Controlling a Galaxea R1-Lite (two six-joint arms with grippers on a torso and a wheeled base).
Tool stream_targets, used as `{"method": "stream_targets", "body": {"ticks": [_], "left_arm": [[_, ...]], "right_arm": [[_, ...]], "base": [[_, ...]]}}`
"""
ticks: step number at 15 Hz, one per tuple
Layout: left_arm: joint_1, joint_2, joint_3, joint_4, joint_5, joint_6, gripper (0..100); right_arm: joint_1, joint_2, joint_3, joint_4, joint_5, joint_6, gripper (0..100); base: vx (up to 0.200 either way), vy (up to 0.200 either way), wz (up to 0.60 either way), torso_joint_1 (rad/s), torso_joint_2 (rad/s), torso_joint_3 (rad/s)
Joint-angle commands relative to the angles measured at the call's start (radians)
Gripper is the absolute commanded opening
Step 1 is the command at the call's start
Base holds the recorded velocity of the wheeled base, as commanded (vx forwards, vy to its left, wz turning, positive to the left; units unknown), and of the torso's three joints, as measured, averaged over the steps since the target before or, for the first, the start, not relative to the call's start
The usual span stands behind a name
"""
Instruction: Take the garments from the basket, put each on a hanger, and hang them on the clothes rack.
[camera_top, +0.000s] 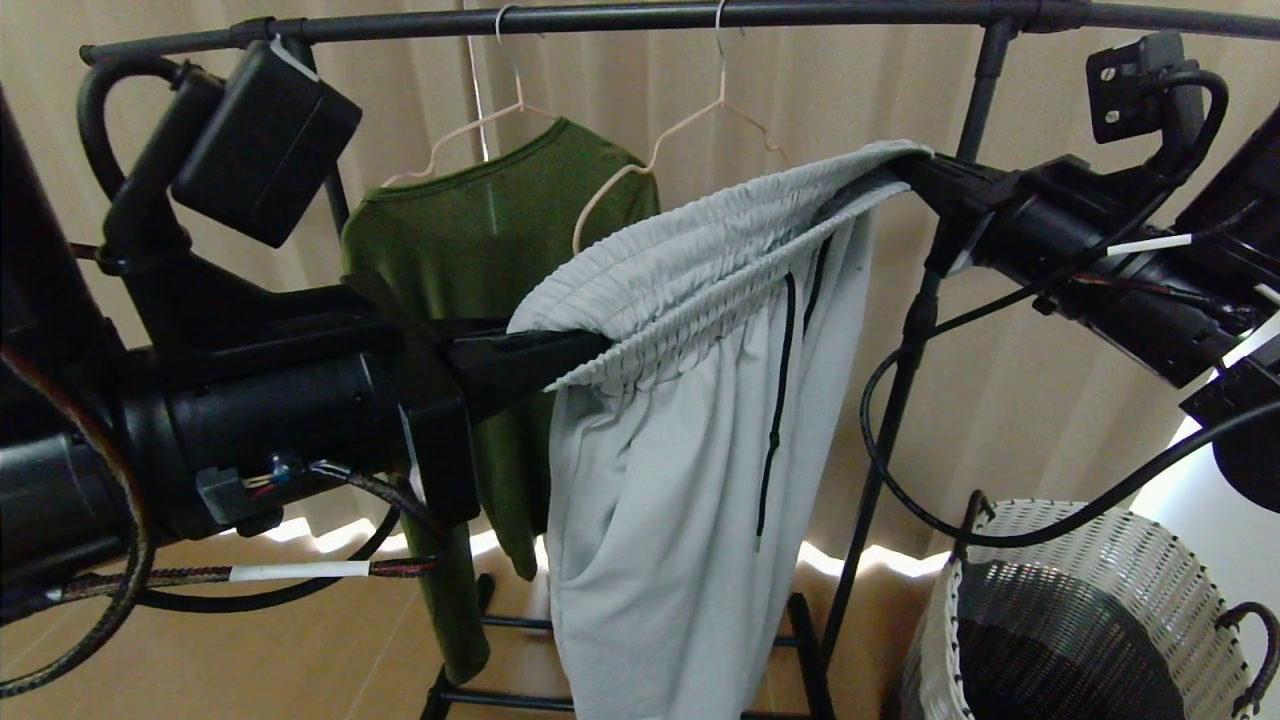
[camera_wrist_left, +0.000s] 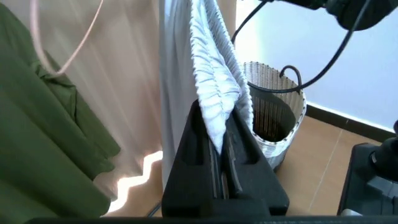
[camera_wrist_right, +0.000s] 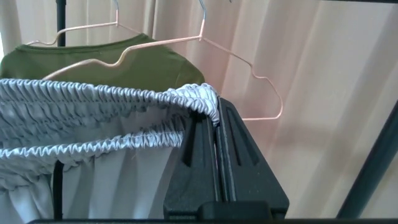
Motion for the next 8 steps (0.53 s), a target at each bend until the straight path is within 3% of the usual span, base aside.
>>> {"method": "stream_targets", "body": {"ticks": [1, 5, 8], "left_arm": [[0.0, 0.005, -0.019, -0.004, 0.0, 0.002, 0], [0.043, 0.065, -0.088, -0.007, 0.068, 0.024, 0], [0.045, 0.146, -0.171, -0.008, 0.213, 0.016, 0]], "right_arm": [[-0.004, -0.009, -0.001, 0.005, -0.002, -0.002, 0], [-0.02, -0.071, 0.001, 0.077, -0.003, -0.004, 0], [-0.023, -0.193, 0.011, 0.221, -0.002, -0.002, 0]], "base": [[0.0, 0.0, 0.0, 0.0, 0.0, 0.0], [0.0, 0.0, 0.0, 0.0, 0.0, 0.0], [0.0, 0.0, 0.0, 0.0, 0.0, 0.0]]}}
